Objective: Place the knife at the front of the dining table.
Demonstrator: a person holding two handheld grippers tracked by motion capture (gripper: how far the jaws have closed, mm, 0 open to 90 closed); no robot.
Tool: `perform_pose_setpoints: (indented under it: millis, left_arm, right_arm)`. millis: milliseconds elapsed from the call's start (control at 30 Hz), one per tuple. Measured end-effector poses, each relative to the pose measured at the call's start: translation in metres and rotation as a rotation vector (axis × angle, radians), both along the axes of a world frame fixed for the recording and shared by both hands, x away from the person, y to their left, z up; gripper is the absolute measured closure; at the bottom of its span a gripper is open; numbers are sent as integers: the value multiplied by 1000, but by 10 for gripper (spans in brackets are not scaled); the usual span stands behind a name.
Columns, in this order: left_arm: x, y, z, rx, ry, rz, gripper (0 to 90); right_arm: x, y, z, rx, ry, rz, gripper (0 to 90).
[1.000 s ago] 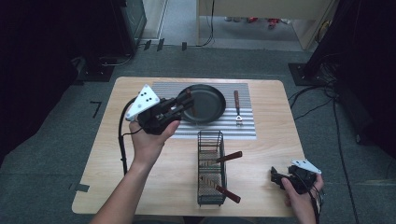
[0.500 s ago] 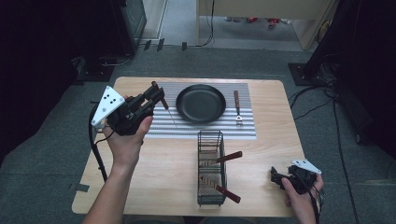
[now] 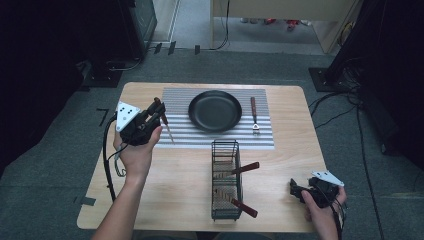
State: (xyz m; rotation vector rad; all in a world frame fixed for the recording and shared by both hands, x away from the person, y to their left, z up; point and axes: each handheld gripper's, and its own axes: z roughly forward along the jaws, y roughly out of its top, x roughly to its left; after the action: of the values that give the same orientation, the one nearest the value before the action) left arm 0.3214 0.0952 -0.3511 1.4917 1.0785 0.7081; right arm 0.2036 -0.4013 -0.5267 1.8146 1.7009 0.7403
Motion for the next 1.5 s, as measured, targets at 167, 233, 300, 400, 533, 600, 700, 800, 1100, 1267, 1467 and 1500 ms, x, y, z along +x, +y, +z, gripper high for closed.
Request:
perform_pose_setpoints:
  millis: [167, 233, 300, 400, 533, 600, 700, 800, 1100, 1267, 1467, 1500]
  left_arm:
    - [14, -5, -13, 46, 37, 31, 763]
    - [22, -8, -18, 69, 56, 42, 763]
    - [28, -10, -21, 83, 72, 49, 763]
    - [38, -12, -26, 105, 94, 63, 763]
    - [49, -15, -32, 127, 111, 76, 763]
    - [54, -16, -35, 133, 121, 85, 763]
    - [63, -17, -39, 136, 134, 97, 763]
    - [72, -21, -41, 163, 139, 99, 763]
    - [95, -30, -44, 182, 167, 105, 762]
    - [115, -32, -51, 169, 185, 107, 763]
    - [143, -31, -65, 128, 229, 127, 764]
    - [148, -30, -68, 123, 239, 136, 763]
  right_arm:
    - [0, 0, 0, 0, 1, 0, 0]
    - [0, 0, 0, 0, 1, 1, 0]
    - [0, 0, 0, -1, 1, 0, 0]
    - [0, 0, 0, 0, 1, 1, 0]
    - [0, 0, 0, 1, 1, 0, 0]
    - [0, 0, 0, 0, 1, 1, 0]
    - [0, 0, 0, 1, 1, 8, 0]
    - [0, 0, 0, 1, 1, 7, 0]
    - [0, -1, 0, 1, 0, 10, 0]
    - [0, -1, 0, 2, 0, 10, 0]
    - [0, -1, 0, 1, 0, 10, 0]
    - [0, -1, 0, 2, 0, 10, 0]
